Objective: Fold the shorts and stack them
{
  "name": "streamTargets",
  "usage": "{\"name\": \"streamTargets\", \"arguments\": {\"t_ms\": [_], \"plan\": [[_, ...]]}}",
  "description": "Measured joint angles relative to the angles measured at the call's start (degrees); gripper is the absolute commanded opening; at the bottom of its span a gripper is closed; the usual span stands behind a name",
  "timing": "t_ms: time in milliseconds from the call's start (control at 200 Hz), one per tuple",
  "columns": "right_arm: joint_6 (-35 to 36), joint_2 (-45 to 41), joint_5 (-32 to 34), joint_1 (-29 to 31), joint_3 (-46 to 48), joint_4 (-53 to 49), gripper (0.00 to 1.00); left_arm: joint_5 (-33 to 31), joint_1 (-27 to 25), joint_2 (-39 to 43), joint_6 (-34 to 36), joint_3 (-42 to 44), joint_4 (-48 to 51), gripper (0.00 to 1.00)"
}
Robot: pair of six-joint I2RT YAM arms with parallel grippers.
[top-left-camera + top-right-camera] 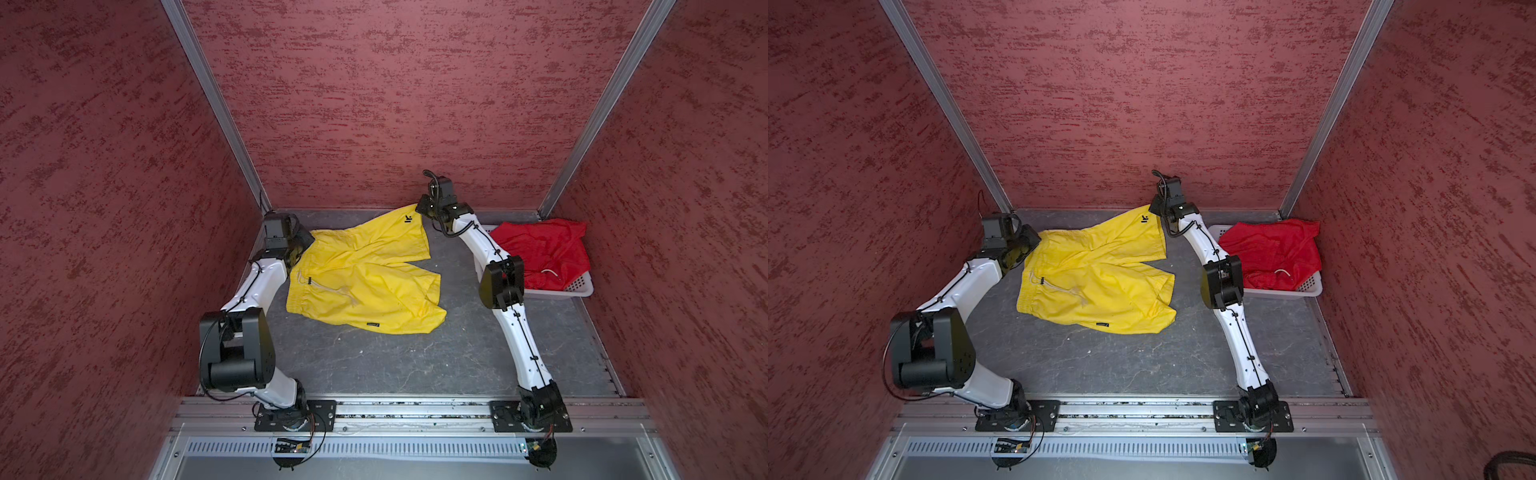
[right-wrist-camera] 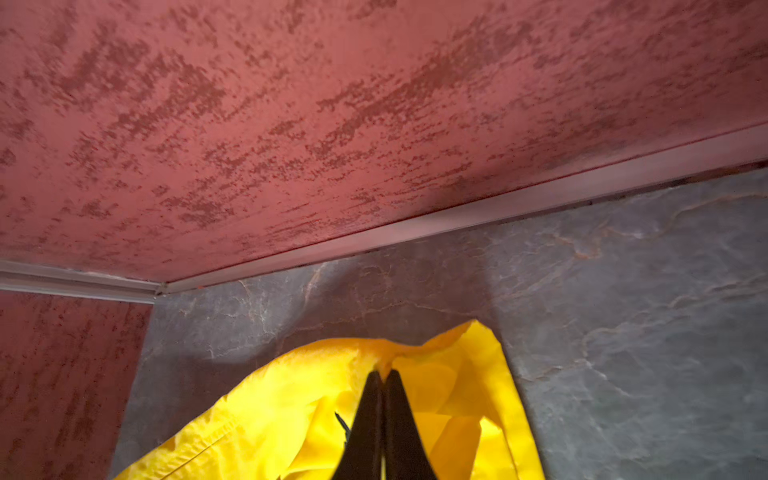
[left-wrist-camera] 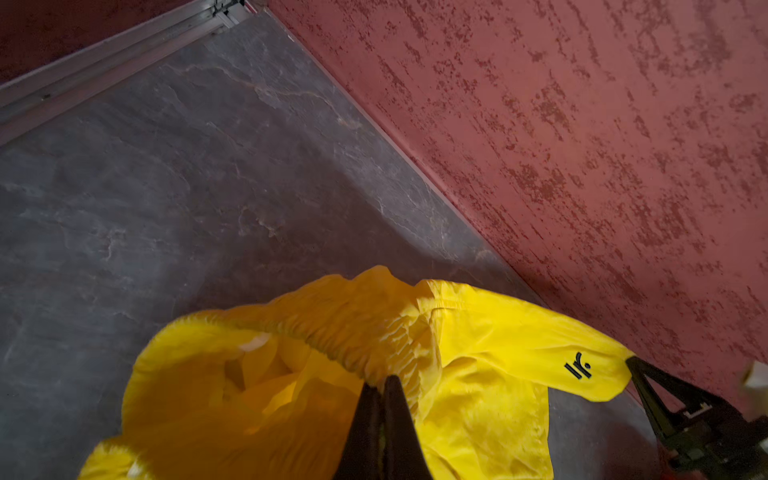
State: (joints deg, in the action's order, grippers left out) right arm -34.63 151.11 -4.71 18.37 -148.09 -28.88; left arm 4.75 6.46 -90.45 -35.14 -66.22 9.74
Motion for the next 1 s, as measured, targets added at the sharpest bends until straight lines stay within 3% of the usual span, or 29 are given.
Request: {"name": "streamTargets", "arguments": {"t_ms": [70,105,180,210,240,356,411,511,596,706,786,1002], "plan": [[0.79,-0.04,0.33,-0.20,0.02,2.34,0.53,-1.55,0.81,-2.43,0.13,-3.17,-0.72,0.00],[1.51,-0.13,0.63,-0.22,0.02,3.17,0.57,-2.43,1.31,-3.10,0.11,-4.28,-0.81,0.06],[3.13,-0.15,1.55,-0.22,0.02,3.72,0.62,-4.96,2.71,-3.69,-0.13,-5.68,-0.76,0.35],[3.74,-0.15,1.84,-0.22,0.07,3.72,0.62,-6.34,3.48,-3.74,-0.39,-5.95,-0.79,0.54],[4.31,-0.24,2.32,-0.20,0.24,3.58,0.63,-7.48,4.26,-3.74,-0.61,-6.14,-0.70,0.65],[7.30,-2.34,3.74,0.00,3.32,2.03,0.60,-10.80,8.00,-3.74,-2.86,-6.93,0.57,0.83],[9.07,-4.92,4.44,0.44,6.67,0.66,0.59,-11.45,10.03,-3.74,-4.50,-7.26,1.75,0.87],[11.93,-10.97,6.08,2.12,14.19,-1.03,0.58,-11.52,12.48,-3.50,-6.10,-6.82,3.32,0.84],[14.69,-17.92,7.93,5.20,22.64,-1.62,0.55,-10.58,12.13,-1.49,-7.15,-4.17,4.07,0.73],[16.96,-27.67,9.53,10.43,35.19,-1.27,0.54,-9.16,8.20,3.65,-8.07,0.59,5.81,0.43],[17.31,-34.25,9.55,14.12,44.92,-0.46,0.55,-8.57,3.74,7.52,-7.32,3.80,6.58,0.30],[13.16,-46.62,5.03,16.17,68.00,1.03,0.60,-7.72,-9.64,17.49,-7.52,14.01,9.66,0.27]]}}
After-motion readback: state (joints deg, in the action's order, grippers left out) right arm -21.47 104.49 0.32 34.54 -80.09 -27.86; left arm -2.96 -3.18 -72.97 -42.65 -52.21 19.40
